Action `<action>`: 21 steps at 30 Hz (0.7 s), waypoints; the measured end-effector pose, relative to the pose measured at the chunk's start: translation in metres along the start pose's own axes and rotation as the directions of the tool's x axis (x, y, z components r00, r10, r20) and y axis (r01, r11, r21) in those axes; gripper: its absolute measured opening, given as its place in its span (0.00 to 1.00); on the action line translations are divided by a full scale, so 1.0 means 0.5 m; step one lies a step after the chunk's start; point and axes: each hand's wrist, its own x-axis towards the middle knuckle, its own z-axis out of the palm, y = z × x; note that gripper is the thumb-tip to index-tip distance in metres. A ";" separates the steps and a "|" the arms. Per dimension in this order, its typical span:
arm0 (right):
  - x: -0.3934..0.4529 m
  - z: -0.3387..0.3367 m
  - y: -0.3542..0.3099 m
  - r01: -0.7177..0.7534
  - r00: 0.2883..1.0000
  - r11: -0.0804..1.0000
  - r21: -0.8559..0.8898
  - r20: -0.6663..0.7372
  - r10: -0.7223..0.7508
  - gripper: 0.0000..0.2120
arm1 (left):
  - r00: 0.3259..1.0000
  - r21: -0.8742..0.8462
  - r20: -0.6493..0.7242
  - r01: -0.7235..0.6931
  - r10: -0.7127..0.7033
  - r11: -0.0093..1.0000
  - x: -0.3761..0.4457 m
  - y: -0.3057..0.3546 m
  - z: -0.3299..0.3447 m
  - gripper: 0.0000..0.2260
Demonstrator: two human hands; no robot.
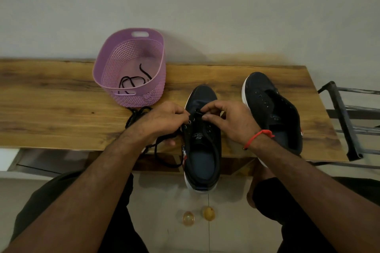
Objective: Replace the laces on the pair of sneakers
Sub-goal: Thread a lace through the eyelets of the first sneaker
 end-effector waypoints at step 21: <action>0.002 0.028 -0.014 0.007 1.000 0.985 -0.173 -0.016 -0.010 0.06 | 0.995 -0.002 -0.063 -0.072 0.072 0.997 -0.003 -0.008 0.008 0.07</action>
